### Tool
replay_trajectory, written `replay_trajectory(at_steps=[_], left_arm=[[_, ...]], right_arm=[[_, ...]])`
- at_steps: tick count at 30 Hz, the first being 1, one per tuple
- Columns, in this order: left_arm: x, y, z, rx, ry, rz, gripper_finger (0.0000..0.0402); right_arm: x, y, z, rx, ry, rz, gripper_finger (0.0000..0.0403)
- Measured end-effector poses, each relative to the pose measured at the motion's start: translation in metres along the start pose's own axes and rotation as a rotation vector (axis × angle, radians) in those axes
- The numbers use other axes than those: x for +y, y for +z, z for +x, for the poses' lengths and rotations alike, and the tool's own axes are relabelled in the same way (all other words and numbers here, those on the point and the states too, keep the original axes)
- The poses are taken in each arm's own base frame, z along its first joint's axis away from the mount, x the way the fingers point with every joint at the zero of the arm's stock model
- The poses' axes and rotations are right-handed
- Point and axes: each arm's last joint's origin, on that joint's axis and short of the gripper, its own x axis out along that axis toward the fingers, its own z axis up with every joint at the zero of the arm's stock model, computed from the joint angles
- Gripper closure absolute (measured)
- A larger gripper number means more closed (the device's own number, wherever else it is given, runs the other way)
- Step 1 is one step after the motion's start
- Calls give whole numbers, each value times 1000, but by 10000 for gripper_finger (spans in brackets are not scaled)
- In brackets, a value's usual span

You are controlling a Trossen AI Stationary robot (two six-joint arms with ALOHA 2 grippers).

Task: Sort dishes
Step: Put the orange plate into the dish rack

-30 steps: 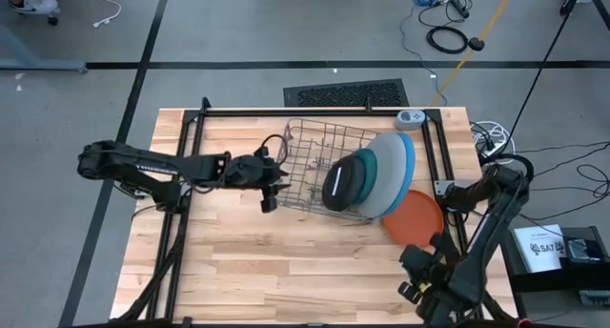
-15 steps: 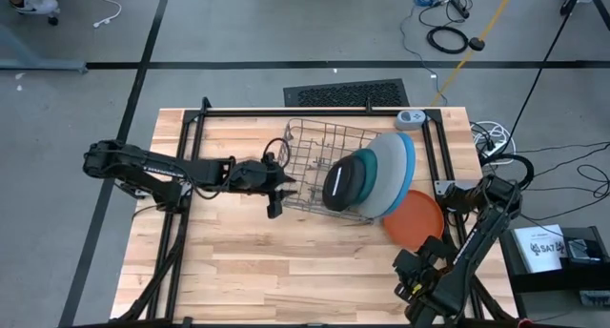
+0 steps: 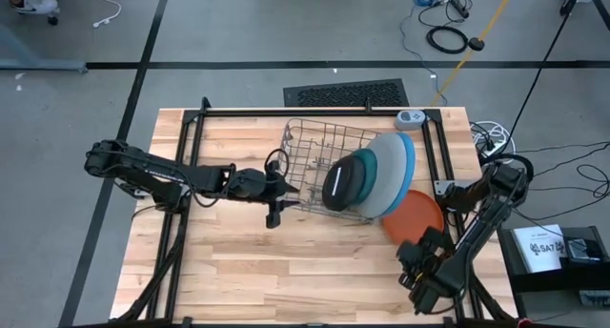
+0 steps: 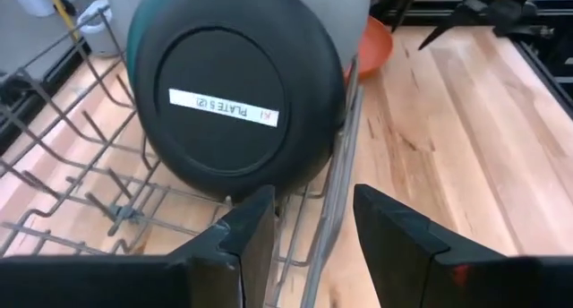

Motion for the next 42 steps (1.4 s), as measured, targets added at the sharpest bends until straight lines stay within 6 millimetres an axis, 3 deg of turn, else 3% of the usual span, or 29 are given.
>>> replay_trajectory(at_steps=[10,16,20,22,27,33,38,42], left_arm=[[0,3,0,-31,2,23,247],[0,7,0,-73,10,26,247],[1,8,-1,-78,28,24,247],[1,8,-1,-78,33,24,247],[1,8,-1,-81,34,24,247],[2,9,-1,-94,61,21,247],[1,15,-2,-149,48,13,247],[-3,25,-12,-237,-21,25,247]], right_arm=[[-30,0,37,40,82,-34,208],[-29,5,50,75,147,-105,301],[-27,9,46,78,151,-150,380],[-24,10,40,86,164,-165,390],[-1,18,4,153,328,-167,398],[23,38,-67,106,585,-146,401],[29,65,-126,-155,761,-161,401],[30,90,-159,-451,833,-225,401]])
